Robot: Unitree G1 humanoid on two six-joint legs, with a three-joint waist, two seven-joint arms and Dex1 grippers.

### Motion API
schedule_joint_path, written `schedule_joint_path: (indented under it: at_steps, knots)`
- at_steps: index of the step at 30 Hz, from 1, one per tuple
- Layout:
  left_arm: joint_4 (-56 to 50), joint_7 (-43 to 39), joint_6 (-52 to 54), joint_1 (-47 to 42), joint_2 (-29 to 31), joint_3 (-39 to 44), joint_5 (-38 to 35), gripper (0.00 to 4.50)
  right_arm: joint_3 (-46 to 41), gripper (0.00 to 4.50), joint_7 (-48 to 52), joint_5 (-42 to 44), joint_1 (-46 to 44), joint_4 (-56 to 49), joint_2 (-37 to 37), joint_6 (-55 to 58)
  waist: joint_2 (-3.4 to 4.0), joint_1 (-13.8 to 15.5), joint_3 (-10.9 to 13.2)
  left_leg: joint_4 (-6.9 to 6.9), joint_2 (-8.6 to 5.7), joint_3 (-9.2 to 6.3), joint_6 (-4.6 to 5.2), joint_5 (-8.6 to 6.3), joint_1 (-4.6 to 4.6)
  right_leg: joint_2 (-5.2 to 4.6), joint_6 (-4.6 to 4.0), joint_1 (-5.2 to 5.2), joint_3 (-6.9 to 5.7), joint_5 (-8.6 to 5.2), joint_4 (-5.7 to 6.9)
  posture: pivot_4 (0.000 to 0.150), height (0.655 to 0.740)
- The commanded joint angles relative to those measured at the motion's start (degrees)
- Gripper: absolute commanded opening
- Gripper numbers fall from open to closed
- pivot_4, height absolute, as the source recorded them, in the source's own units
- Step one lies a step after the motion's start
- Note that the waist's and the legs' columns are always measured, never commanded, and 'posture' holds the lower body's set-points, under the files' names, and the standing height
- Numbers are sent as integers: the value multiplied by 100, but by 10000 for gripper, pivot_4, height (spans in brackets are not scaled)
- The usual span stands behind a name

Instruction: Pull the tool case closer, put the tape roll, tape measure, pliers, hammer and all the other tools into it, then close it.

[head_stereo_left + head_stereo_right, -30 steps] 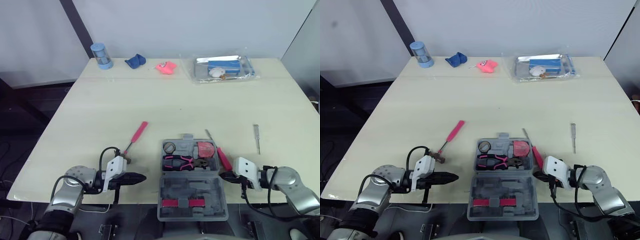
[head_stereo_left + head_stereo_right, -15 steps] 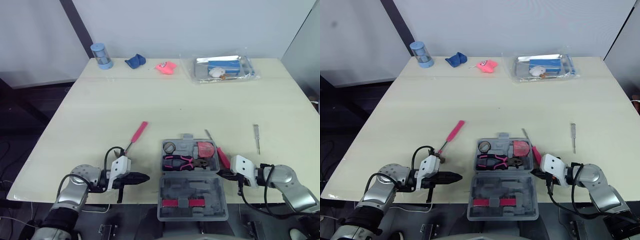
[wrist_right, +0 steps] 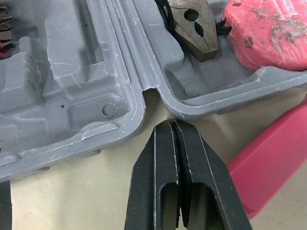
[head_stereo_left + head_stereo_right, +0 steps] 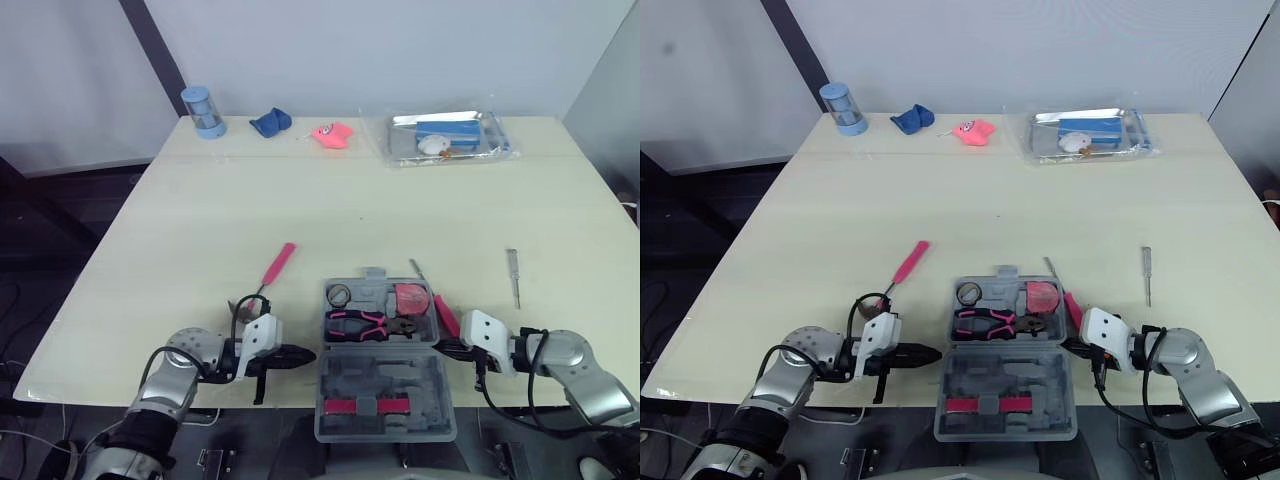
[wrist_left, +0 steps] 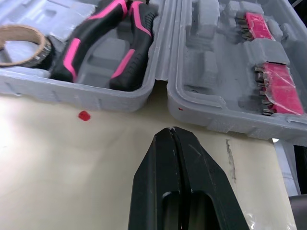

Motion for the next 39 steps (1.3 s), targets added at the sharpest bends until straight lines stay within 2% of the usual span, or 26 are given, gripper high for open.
schedule_joint_path:
  at_steps: [1, 10, 39]
  knots:
    - [28, 14, -140, -49, -13, -25, 13, 0, 19, 535, -29, 52, 75, -230, 18, 1, 0, 2, 0, 0, 0, 0, 0, 0, 0, 0, 0, 0, 0, 0, 0, 1500, 7400]
    - [74, 210, -98, -185, -296, -126, 102, 0, 28, 535, -80, 77, 153, -340, 21, 69, 0, 4, 0, 1, -1, 0, 0, 0, 0, 0, 0, 0, 0, 0, 0, 1500, 7400]
    - [278, 547, -69, -488, -575, -140, 204, 0, 69, 535, -34, 182, 6, -378, 123, 105, 1, 12, -1, 5, -1, -2, 0, 1, 1, -1, 1, 2, -1, 1, 3, 1500, 7400]
